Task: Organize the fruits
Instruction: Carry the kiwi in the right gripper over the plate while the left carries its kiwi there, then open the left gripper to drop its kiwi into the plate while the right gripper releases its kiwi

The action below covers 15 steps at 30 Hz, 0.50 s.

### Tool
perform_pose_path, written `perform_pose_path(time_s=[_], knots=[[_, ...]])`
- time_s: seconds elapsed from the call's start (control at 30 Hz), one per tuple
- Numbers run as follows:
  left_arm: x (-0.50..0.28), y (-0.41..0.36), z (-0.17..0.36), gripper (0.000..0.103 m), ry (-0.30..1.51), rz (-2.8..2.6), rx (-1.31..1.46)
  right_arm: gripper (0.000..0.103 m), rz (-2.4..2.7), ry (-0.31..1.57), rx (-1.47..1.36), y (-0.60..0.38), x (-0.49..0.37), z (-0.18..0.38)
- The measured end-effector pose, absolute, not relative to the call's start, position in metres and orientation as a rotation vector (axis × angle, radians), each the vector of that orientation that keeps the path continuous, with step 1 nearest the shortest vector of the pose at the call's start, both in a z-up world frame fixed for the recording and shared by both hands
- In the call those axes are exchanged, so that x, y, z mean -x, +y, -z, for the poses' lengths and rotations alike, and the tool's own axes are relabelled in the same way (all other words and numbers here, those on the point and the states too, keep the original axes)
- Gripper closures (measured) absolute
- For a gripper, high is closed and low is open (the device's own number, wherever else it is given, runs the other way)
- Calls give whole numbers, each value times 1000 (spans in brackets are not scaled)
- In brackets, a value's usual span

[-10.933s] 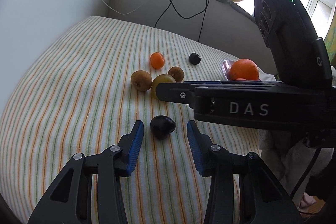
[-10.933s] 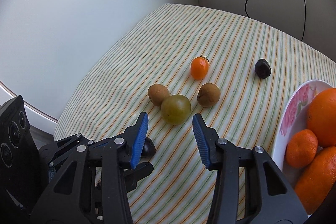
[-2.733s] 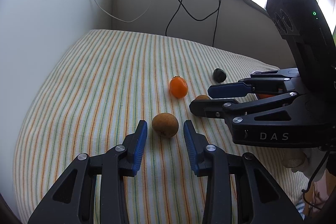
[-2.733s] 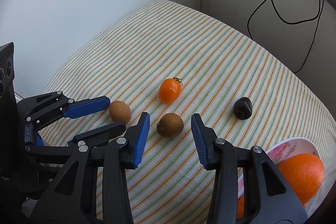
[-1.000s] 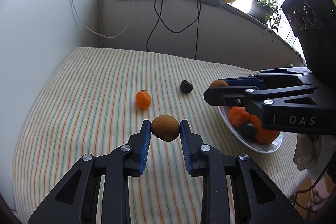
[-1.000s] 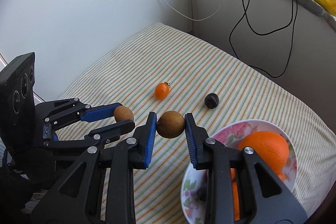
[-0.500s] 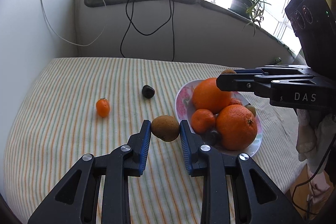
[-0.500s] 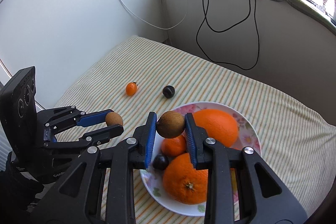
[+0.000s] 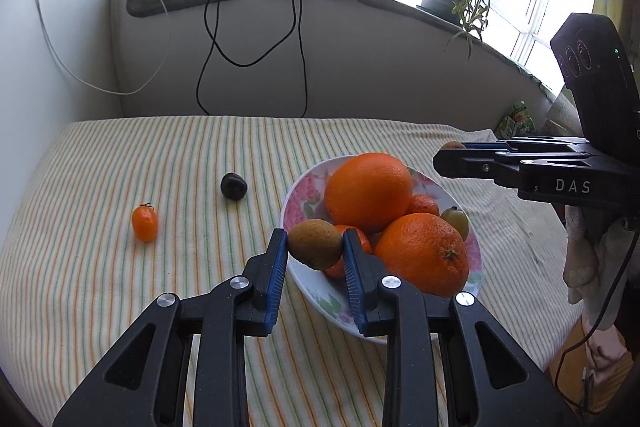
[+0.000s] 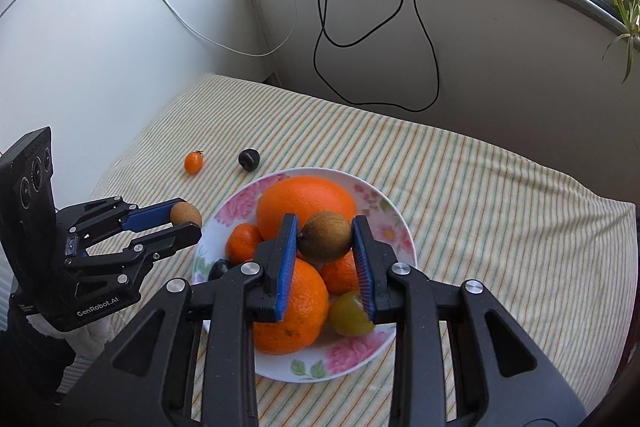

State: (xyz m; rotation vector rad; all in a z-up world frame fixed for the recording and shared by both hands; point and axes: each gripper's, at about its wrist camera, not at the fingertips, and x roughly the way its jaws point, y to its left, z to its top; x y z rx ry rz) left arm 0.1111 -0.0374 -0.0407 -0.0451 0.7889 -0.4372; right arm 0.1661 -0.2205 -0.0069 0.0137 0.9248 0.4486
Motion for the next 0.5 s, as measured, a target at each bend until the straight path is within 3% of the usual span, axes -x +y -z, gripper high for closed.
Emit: perform_pose_path(time_s=[0.5], knots=[[-130, -41, 49, 77, 816, 417, 43, 75, -428, 978, -52, -238, -185, 34]])
